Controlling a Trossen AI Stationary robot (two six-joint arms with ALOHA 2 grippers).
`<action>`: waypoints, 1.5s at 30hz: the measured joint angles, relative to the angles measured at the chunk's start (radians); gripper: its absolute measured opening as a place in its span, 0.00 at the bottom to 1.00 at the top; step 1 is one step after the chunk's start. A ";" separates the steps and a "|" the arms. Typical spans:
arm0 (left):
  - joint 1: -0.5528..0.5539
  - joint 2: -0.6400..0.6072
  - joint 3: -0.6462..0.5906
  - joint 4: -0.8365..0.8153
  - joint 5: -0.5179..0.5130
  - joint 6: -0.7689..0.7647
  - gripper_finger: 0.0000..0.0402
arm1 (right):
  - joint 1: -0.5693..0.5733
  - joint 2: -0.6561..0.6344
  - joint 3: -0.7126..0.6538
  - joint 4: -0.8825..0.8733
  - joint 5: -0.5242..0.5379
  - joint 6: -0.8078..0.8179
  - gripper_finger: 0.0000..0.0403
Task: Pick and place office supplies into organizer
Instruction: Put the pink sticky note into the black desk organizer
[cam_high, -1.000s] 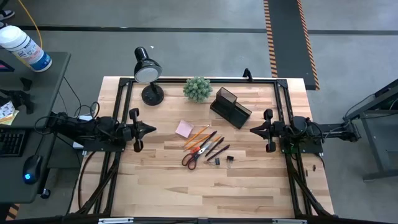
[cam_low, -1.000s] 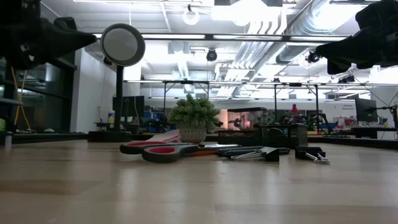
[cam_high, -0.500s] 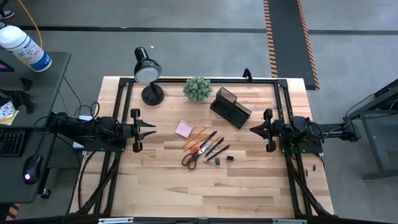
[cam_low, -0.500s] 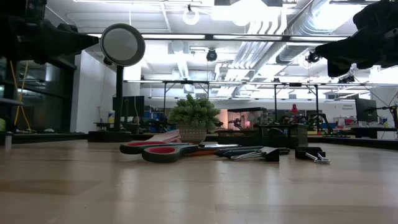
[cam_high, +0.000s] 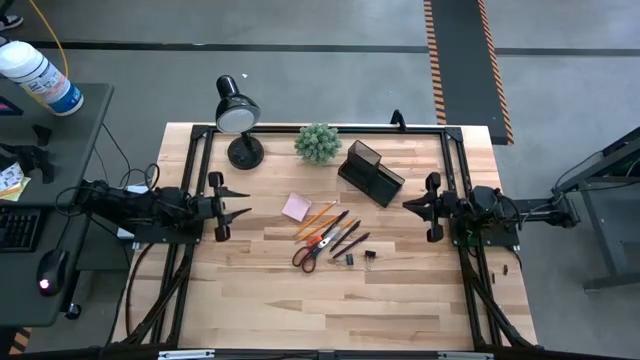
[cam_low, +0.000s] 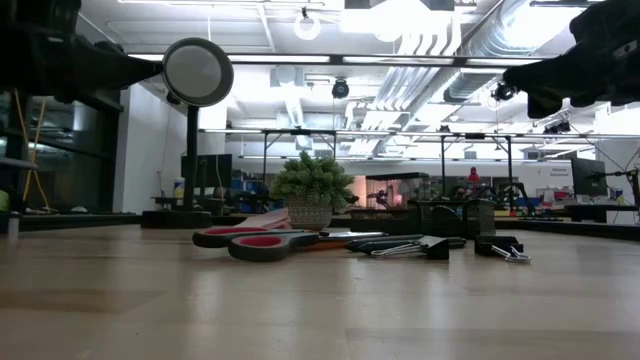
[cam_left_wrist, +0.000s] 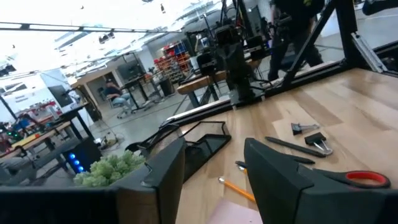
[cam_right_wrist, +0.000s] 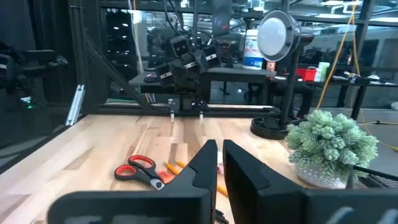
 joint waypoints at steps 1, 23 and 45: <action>0.000 0.001 0.010 -0.010 -0.011 0.000 0.39 | 0.000 0.000 0.000 0.001 0.014 -0.001 0.07; 0.000 0.164 0.142 -0.038 -0.217 0.086 0.39 | 0.000 0.085 0.080 0.074 0.135 -0.024 0.57; 0.000 0.566 0.424 -0.288 -0.226 0.015 0.39 | -0.001 0.961 0.707 -0.250 0.164 -0.087 0.57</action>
